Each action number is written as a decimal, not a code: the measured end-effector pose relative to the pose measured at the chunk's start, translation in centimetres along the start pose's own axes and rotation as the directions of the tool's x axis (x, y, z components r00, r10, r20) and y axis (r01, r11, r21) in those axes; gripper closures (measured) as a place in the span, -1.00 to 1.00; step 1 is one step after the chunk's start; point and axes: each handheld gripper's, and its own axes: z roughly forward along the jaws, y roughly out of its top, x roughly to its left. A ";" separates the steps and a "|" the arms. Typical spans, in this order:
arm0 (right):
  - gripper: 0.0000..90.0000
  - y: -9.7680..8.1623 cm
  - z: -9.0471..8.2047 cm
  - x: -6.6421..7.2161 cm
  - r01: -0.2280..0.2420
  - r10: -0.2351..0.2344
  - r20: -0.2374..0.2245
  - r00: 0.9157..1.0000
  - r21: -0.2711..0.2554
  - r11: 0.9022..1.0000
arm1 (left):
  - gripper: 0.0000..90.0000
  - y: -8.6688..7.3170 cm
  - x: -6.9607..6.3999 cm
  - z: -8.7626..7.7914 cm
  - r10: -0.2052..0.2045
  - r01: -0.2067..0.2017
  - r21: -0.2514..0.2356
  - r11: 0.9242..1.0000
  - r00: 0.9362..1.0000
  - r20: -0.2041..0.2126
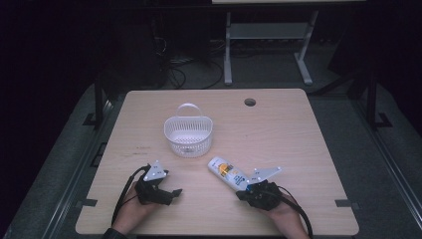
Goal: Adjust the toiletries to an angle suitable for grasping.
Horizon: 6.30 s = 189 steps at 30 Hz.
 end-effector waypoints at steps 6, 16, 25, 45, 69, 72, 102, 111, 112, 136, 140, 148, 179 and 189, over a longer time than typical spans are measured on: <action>0.99 -0.2 -0.3 -0.6 -0.010 0.010 0.023 1.000 -0.002 1.000 | -0.71 0.0 0.0 0.0 -0.001 0.001 0.000 1.000 1.000 0.001; 0.99 -0.4 -1.0 -1.6 -0.030 0.030 0.062 0.998 -0.006 1.000 | -0.71 0.0 -0.1 0.0 -0.002 0.002 -0.001 1.000 1.000 0.001; 0.99 -0.8 -1.8 -3.0 -0.061 0.063 0.097 0.993 -0.024 0.998 | -0.71 0.0 -0.1 0.0 -0.001 0.001 -0.001 1.000 1.000 0.002; 0.99 -1.7 -3.3 -7.0 -0.139 0.148 0.185 0.971 -0.062 0.988 | -0.71 0.0 -0.1 0.0 -0.001 0.001 -0.005 1.000 1.000 0.002; 0.99 1.3 -5.1 -4.9 -0.111 0.133 0.119 0.984 -0.177 0.978 | -0.71 0.0 -0.1 0.0 -0.004 0.004 -0.007 1.000 1.000 0.002; 0.99 2.1 -5.0 -4.9 -0.113 0.133 0.106 0.985 -0.183 0.977 | -0.71 0.0 -0.1 0.0 -0.004 0.005 -0.007 1.000 1.000 0.002; 0.99 9.9 1.5 -4.8 -0.064 0.075 0.062 0.995 -0.170 0.983 | -0.71 0.0 -0.1 0.0 -0.002 0.002 -0.006 1.000 1.000 0.004; 0.99 11.3 4.8 -5.1 -0.059 0.068 0.061 0.996 -0.129 0.990 | -0.71 0.0 -0.1 0.0 0.001 -0.001 -0.002 1.000 1.000 0.004; 0.99 11.4 5.2 -5.2 -0.060 0.068 0.063 0.996 -0.121 0.991 | -0.71 0.0 -0.1 0.0 0.000 0.000 -0.002 1.000 1.000 0.005; 0.99 11.2 8.2 -5.3 -0.063 0.064 0.062 0.996 -0.004 0.998 | -0.71 0.0 -0.1 0.0 -0.002 0.002 -0.003 1.000 1.000 0.006; 0.99 11.1 8.1 -4.9 -0.051 0.051 0.054 0.997 0.005 0.999 | -0.71 0.0 -0.1 0.0 -0.001 0.001 -0.004 1.000 1.000 0.006; 0.99 10.8 7.9 -4.3 -0.036 0.035 0.038 0.999 0.023 0.999 | -0.71 0.0 -0.1 0.0 0.002 -0.002 -0.003 1.000 1.000 0.010; 0.99 7.3 5.4 -1.2 0.018 -0.018 -0.012 1.000 0.054 0.998 | -0.71 0.0 -0.1 0.0 0.005 -0.005 -0.006 1.000 1.000 0.008; 0.99 5.9 4.0 -0.5 0.014 -0.013 -0.019 1.000 0.043 0.999 | -0.71 0.0 -0.2 0.0 0.002 -0.001 -0.008 1.000 1.000 0.010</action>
